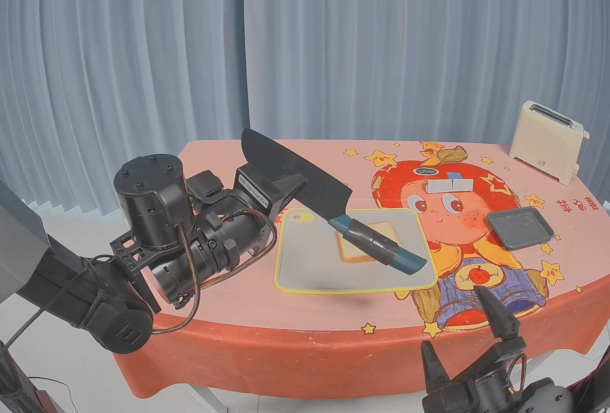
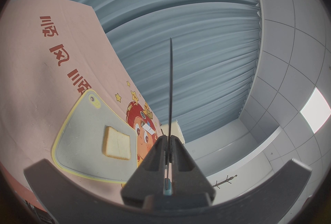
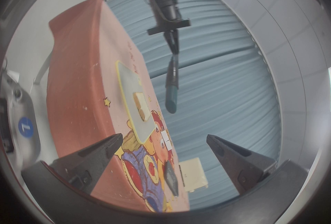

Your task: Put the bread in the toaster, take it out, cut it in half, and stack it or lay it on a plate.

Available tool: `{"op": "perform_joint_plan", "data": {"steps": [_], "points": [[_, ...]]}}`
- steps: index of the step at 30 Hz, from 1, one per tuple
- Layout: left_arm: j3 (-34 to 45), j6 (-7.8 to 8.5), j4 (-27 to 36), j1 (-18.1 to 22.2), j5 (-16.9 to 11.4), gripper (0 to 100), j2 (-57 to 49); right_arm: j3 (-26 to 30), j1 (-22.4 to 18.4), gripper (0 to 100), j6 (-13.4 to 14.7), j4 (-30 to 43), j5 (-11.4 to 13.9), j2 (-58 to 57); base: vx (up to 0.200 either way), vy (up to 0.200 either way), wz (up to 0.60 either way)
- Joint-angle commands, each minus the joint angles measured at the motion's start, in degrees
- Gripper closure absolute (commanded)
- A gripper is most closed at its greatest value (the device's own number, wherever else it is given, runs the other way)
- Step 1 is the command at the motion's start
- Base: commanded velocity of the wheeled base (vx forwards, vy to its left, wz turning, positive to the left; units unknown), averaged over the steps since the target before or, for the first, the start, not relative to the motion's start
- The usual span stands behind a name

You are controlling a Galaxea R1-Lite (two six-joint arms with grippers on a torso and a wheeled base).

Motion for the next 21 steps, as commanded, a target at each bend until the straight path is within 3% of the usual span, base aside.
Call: {"op": "perform_joint_plan", "data": {"steps": [1, 4, 6, 21], "points": [[0.5, -0.11, -0.1, -0.2, 0.3, 100, -0.5, -0.3, -0.1, 0, -4.5, -0.7, -0.4, 1.9, 0.0, 0.0, 0.0], [0.5, -0.11, -0.2, -0.3, 0.9, 100, -0.4, -2.0, -0.4, 0, -7.5, -0.7, -0.4, 1.0, 0.0, 0.0, 0.0], [0.5, -0.11, -0.2, -0.3, 0.9, 100, -0.3, -3.6, -0.4, 0, -8.0, -0.7, -0.1, 1.3, 0.0, 0.0, 0.0], [0.4, -0.11, -0.2, -2.2, 2.6, 100, 0.4, -15.8, -3.3, 0, -8.7, -0.7, 0.0, 8.0, 0.0, 0.0, 0.0]]}}
